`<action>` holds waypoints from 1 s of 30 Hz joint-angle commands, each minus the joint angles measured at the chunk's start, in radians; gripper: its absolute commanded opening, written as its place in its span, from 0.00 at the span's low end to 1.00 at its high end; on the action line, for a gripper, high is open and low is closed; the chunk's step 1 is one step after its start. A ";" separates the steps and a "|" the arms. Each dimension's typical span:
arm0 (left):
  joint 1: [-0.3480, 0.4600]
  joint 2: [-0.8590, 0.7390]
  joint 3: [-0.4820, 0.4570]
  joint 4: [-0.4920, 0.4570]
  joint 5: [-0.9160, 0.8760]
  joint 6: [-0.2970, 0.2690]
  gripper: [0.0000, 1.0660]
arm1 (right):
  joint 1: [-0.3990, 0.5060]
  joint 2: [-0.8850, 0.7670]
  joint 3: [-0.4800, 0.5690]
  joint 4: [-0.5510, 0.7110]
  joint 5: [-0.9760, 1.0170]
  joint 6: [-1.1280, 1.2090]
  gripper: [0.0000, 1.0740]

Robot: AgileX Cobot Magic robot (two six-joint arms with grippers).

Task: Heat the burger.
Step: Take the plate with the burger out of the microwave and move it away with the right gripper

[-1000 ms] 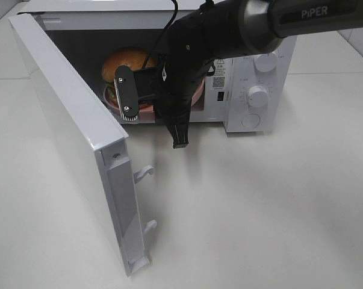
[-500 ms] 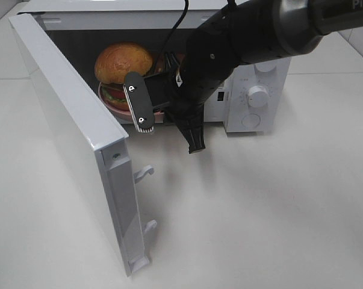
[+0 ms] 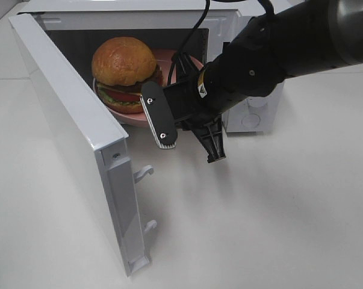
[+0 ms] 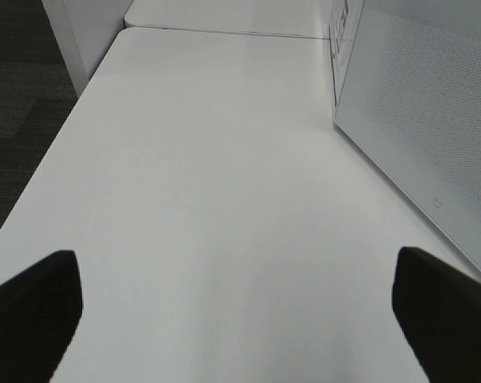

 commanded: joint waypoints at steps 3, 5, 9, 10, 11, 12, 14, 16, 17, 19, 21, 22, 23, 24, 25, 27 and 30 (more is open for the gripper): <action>0.003 -0.004 0.003 0.002 -0.013 -0.001 0.92 | -0.022 -0.063 0.035 0.005 -0.031 0.043 0.00; 0.003 -0.004 0.003 0.002 -0.013 -0.001 0.92 | -0.022 -0.076 0.054 0.005 -0.031 0.057 0.00; 0.003 -0.004 0.003 0.002 -0.013 -0.001 0.92 | -0.022 -0.098 0.082 0.005 -0.030 0.083 0.00; 0.003 -0.004 0.003 0.002 -0.013 -0.001 0.92 | -0.022 -0.112 0.103 0.005 -0.027 0.097 0.00; 0.003 -0.004 0.003 0.002 -0.013 -0.001 0.92 | -0.022 -0.118 0.114 0.005 -0.027 0.100 0.00; 0.003 -0.004 0.003 0.002 -0.013 -0.001 0.92 | -0.022 -0.118 0.114 0.005 -0.027 0.100 0.00; 0.003 -0.004 0.003 0.002 -0.013 -0.001 0.92 | -0.022 -0.148 0.154 0.005 -0.027 0.116 0.00; 0.003 -0.004 0.003 0.002 -0.013 -0.001 0.92 | -0.022 -0.156 0.163 0.005 -0.027 0.121 0.00; 0.003 -0.004 0.003 0.002 -0.013 -0.001 0.92 | -0.022 -0.156 0.163 0.005 -0.027 0.121 0.00; 0.003 -0.004 0.003 0.002 -0.013 -0.001 0.92 | -0.022 -0.202 0.211 0.005 -0.031 0.138 0.00; 0.003 -0.004 0.003 0.002 -0.013 -0.001 0.92 | -0.022 -0.211 0.221 0.005 -0.031 0.140 0.00; 0.003 -0.004 0.003 0.002 -0.013 -0.001 0.92 | -0.022 -0.235 0.248 0.005 -0.031 0.142 0.00; 0.003 -0.004 0.003 0.002 -0.013 -0.001 0.92 | -0.022 -0.235 0.248 0.005 -0.031 0.142 0.00; 0.003 -0.004 0.003 0.002 -0.013 -0.001 0.92 | -0.022 -0.246 0.259 0.005 -0.031 0.145 0.00; 0.003 -0.004 0.003 0.002 -0.013 -0.001 0.92 | -0.022 -0.273 0.285 0.006 -0.032 0.159 0.00; 0.003 -0.004 0.003 0.002 -0.013 -0.001 0.92 | -0.022 -0.286 0.298 0.006 -0.033 0.171 0.00; 0.003 -0.004 0.003 0.002 -0.013 -0.001 0.92 | -0.022 -0.339 0.348 0.007 -0.031 0.208 0.00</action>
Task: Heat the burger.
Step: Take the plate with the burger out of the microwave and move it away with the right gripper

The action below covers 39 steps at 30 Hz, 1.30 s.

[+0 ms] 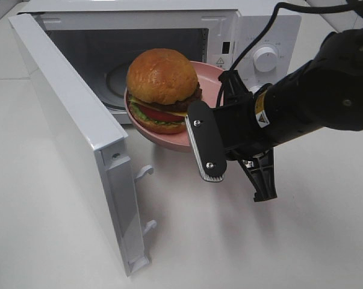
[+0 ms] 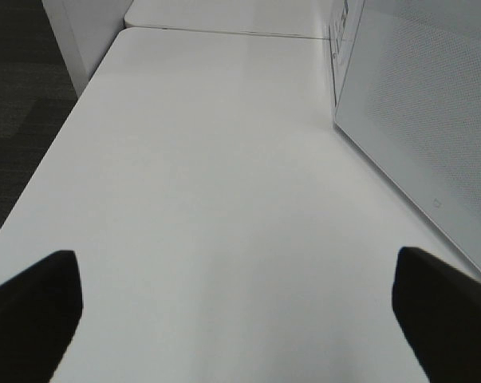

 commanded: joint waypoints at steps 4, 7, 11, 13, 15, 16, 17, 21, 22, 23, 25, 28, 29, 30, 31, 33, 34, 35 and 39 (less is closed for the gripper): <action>0.003 -0.004 0.003 0.002 -0.013 -0.001 0.92 | -0.020 -0.100 0.058 0.008 -0.029 0.098 0.00; 0.003 -0.004 0.003 0.002 -0.013 -0.001 0.92 | -0.020 -0.148 0.097 0.008 -0.021 0.126 0.00; 0.003 -0.004 0.003 0.002 -0.013 -0.001 0.92 | -0.020 -0.227 0.147 0.008 -0.014 0.170 0.00; 0.003 -0.004 0.003 0.002 -0.013 -0.001 0.92 | -0.020 -0.260 0.169 0.008 -0.008 0.175 0.00; 0.003 -0.004 0.003 0.002 -0.013 -0.001 0.92 | -0.020 -0.276 0.178 0.008 0.000 0.177 0.00; 0.003 -0.004 0.003 0.002 -0.013 -0.001 0.92 | -0.020 -0.303 0.194 0.008 0.022 0.181 0.00; 0.003 -0.004 0.003 0.002 -0.013 -0.001 0.92 | -0.020 -0.303 0.194 0.008 0.022 0.181 0.00; 0.003 -0.004 0.003 0.002 -0.013 -0.001 0.92 | -0.020 -0.367 0.228 0.005 0.085 0.197 0.00; 0.003 -0.004 0.003 0.002 -0.013 -0.001 0.92 | -0.020 -0.367 0.228 0.005 0.085 0.197 0.00; 0.003 -0.004 0.003 0.002 -0.013 -0.001 0.92 | -0.020 -0.391 0.242 0.000 0.098 0.205 0.00; 0.003 -0.004 0.003 0.002 -0.013 -0.001 0.92 | -0.020 -0.404 0.249 -0.003 0.106 0.205 0.00; 0.003 -0.004 0.003 0.002 -0.013 -0.001 0.92 | -0.020 -0.437 0.266 -0.013 0.128 0.207 0.00; 0.003 -0.004 0.003 0.002 -0.013 -0.001 0.92 | -0.020 -0.461 0.277 -0.025 0.144 0.212 0.00; 0.003 -0.004 0.003 0.002 -0.013 -0.001 0.92 | -0.020 -0.461 0.277 -0.025 0.144 0.212 0.00; 0.003 -0.004 0.003 0.002 -0.013 -0.001 0.92 | -0.020 -0.484 0.292 -0.029 0.148 0.222 0.00; 0.003 -0.004 0.003 0.002 -0.013 -0.001 0.92 | -0.020 -0.497 0.299 -0.034 0.147 0.234 0.00; 0.003 -0.004 0.003 0.002 -0.013 -0.001 0.92 | -0.020 -0.517 0.311 -0.051 0.157 0.264 0.00; 0.003 -0.004 0.003 0.002 -0.013 -0.001 0.92 | -0.020 -0.517 0.311 -0.051 0.157 0.264 0.00; 0.003 -0.004 0.003 0.002 -0.013 -0.001 0.92 | -0.020 -0.552 0.344 -0.116 0.220 0.364 0.00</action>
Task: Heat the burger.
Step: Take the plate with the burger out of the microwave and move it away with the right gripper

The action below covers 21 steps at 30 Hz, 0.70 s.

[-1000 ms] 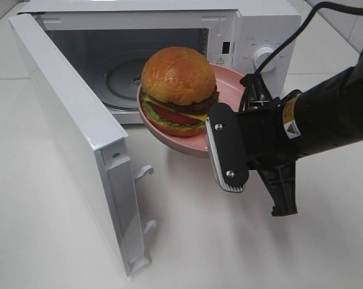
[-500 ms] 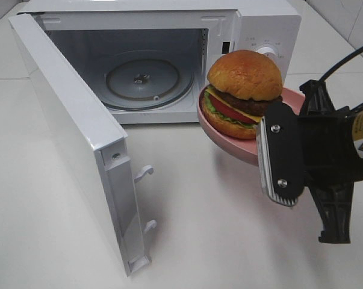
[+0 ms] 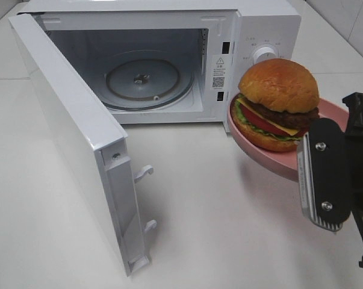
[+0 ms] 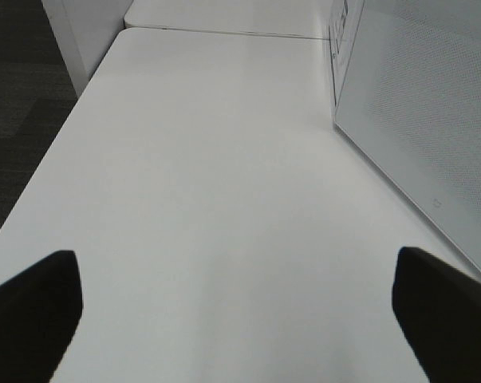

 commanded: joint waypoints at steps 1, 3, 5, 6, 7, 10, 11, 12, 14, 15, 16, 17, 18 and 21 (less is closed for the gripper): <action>0.003 -0.004 0.003 0.002 -0.013 -0.001 0.92 | -0.005 -0.029 0.013 -0.083 0.034 0.107 0.00; 0.003 -0.004 0.003 0.002 -0.013 -0.001 0.92 | -0.005 -0.029 0.015 -0.088 0.050 0.131 0.00; 0.003 -0.004 0.003 0.002 -0.013 -0.001 0.92 | -0.005 -0.029 0.017 -0.103 0.074 0.180 0.00; 0.003 -0.004 0.003 0.002 -0.013 -0.001 0.92 | -0.005 -0.029 0.017 -0.117 0.093 0.231 0.01; 0.003 -0.004 0.003 0.002 -0.013 -0.001 0.92 | -0.005 -0.029 0.017 -0.117 0.093 0.231 0.01; 0.003 -0.004 0.003 0.002 -0.013 -0.001 0.92 | -0.005 -0.029 0.017 -0.149 0.136 0.316 0.01; 0.003 -0.004 0.003 0.002 -0.013 -0.001 0.92 | -0.005 -0.029 0.017 -0.178 0.171 0.373 0.01; 0.003 -0.004 0.003 0.002 -0.013 -0.001 0.92 | -0.005 -0.029 0.017 -0.178 0.171 0.373 0.01; 0.003 -0.004 0.003 0.002 -0.013 -0.001 0.92 | -0.005 -0.029 0.017 -0.195 0.186 0.408 0.01; 0.003 -0.004 0.003 0.002 -0.013 -0.001 0.92 | -0.005 -0.029 0.017 -0.232 0.218 0.477 0.01; 0.003 -0.004 0.003 0.002 -0.013 -0.001 0.92 | -0.005 -0.029 0.017 -0.260 0.246 0.538 0.01; 0.003 -0.004 0.003 0.002 -0.013 -0.001 0.92 | -0.005 -0.029 0.017 -0.260 0.246 0.538 0.01; 0.003 -0.004 0.003 0.002 -0.013 -0.001 0.92 | -0.005 -0.029 0.017 -0.268 0.258 0.561 0.01; 0.003 -0.004 0.003 0.002 -0.013 -0.001 0.92 | -0.005 -0.029 0.017 -0.292 0.296 0.628 0.01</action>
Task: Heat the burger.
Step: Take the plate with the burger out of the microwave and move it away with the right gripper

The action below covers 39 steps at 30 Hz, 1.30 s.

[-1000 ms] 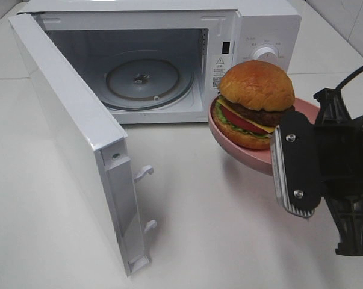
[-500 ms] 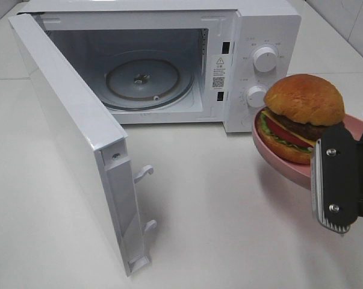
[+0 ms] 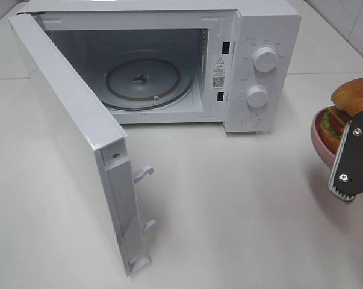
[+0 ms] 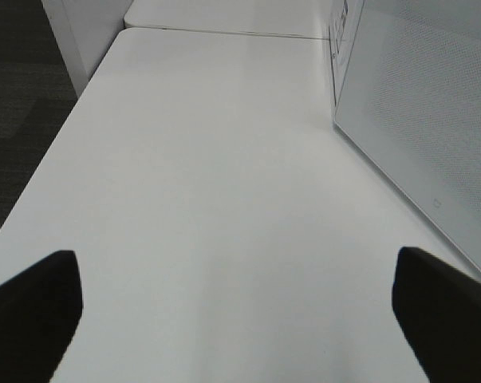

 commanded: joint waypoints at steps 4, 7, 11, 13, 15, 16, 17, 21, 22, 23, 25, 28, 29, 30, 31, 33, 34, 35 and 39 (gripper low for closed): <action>0.003 -0.004 0.003 0.002 -0.013 -0.001 0.92 | -0.005 -0.011 -0.004 -0.083 0.049 0.113 0.01; 0.003 -0.004 0.003 0.002 -0.013 -0.001 0.92 | -0.005 -0.011 -0.004 -0.088 0.071 0.141 0.01; 0.003 -0.004 0.003 0.002 -0.013 -0.001 0.92 | -0.005 -0.011 -0.004 -0.088 0.094 0.160 0.01; 0.003 -0.004 0.003 0.002 -0.013 -0.001 0.92 | -0.005 -0.011 -0.004 -0.089 0.131 0.188 0.01; 0.003 -0.004 0.003 0.002 -0.013 -0.001 0.92 | -0.005 -0.011 -0.004 -0.091 0.139 0.194 0.01; 0.003 -0.004 0.003 0.002 -0.013 -0.001 0.92 | -0.005 -0.011 -0.004 -0.099 0.153 0.206 0.01; 0.003 -0.004 0.003 0.002 -0.013 -0.001 0.92 | -0.005 -0.011 -0.004 -0.099 0.153 0.206 0.01; 0.003 -0.004 0.003 0.002 -0.013 -0.001 0.92 | -0.005 -0.011 -0.004 -0.121 0.152 0.266 0.01; 0.003 -0.004 0.003 0.002 -0.013 -0.001 0.92 | -0.005 -0.011 -0.004 -0.121 0.152 0.266 0.01; 0.003 -0.004 0.003 0.002 -0.013 -0.001 0.92 | -0.005 -0.011 -0.004 -0.121 0.151 0.283 0.01; 0.003 -0.004 0.003 0.002 -0.013 -0.001 0.92 | -0.005 -0.011 -0.004 -0.121 0.151 0.296 0.01; 0.003 -0.004 0.003 0.002 -0.013 -0.001 0.92 | -0.005 -0.011 -0.004 -0.121 0.151 0.303 0.01; 0.003 -0.004 0.003 0.002 -0.013 -0.001 0.92 | -0.005 -0.011 -0.004 -0.121 0.151 0.303 0.01; 0.003 -0.004 0.003 0.002 -0.013 -0.001 0.92 | -0.005 -0.010 -0.004 -0.123 0.150 0.305 0.00; 0.003 -0.004 0.003 0.002 -0.013 -0.001 0.92 | -0.005 -0.010 -0.004 -0.132 0.149 0.322 0.00; 0.003 -0.004 0.003 0.002 -0.013 -0.001 0.92 | -0.005 -0.006 -0.004 -0.142 0.150 0.338 0.00; 0.003 -0.004 0.003 0.002 -0.013 -0.001 0.92 | -0.005 -0.006 -0.004 -0.142 0.150 0.338 0.00; 0.003 -0.004 0.003 0.002 -0.013 -0.001 0.92 | -0.005 0.003 -0.005 -0.144 0.150 0.348 0.00; 0.003 -0.004 0.003 0.002 -0.013 -0.001 0.92 | -0.005 0.080 -0.005 -0.147 0.149 0.405 0.00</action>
